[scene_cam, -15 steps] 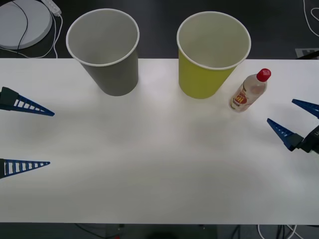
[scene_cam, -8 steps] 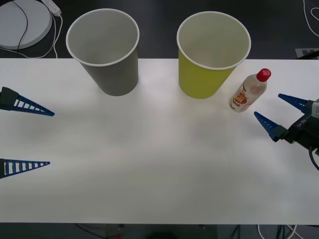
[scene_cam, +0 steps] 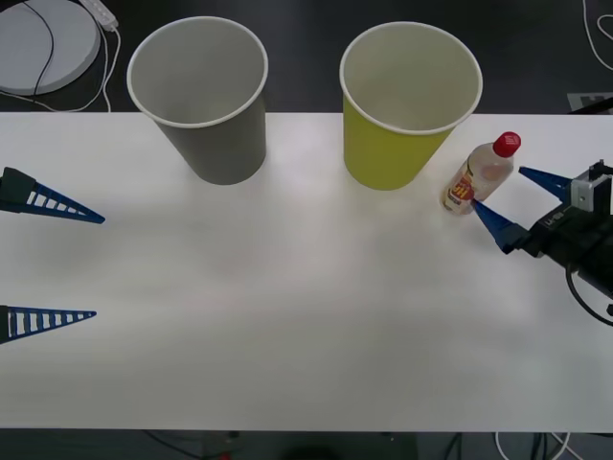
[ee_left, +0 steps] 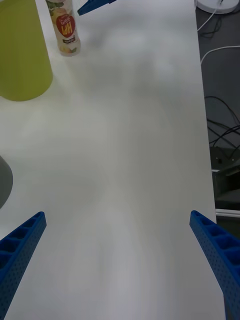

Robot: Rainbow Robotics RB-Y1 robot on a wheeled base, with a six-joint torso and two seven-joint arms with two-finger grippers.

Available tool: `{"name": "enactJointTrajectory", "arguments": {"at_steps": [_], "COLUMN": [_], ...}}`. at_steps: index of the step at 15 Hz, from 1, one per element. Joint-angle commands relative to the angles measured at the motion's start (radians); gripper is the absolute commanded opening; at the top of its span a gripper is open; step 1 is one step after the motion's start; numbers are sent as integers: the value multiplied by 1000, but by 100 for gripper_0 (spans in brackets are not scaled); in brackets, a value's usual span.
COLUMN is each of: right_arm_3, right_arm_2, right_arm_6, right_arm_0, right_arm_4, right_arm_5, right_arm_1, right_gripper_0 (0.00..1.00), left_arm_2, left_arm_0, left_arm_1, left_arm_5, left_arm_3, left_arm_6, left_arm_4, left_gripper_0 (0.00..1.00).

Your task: Put the can into the green bin and the plastic bottle into the gray bin

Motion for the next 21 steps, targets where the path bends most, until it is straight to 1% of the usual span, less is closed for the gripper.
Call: {"name": "enactJointTrajectory", "arguments": {"at_steps": [1,10,14,21], "right_arm_3": [0,6,81,83], "right_arm_2": [19,79,109,128], "right_arm_6": [-10,-30,-21,-28], "right_arm_0": [-18,-73,-139,-159], "right_arm_4": [0,0,0,2], "right_arm_5": [23,90,90,95], "right_arm_1": [1,-1,1,4], "right_gripper_0": [100,100,100,100], "left_arm_2": [0,0,0,0], "left_arm_0": [0,0,0,0], "left_arm_1": [0,0,0,0], "left_arm_5": [0,0,0,0], "left_arm_3": [0,0,0,0], "left_arm_6": [0,0,0,0], "left_arm_4": [0,0,0,0], "left_gripper_0": [100,100,100,100]}}
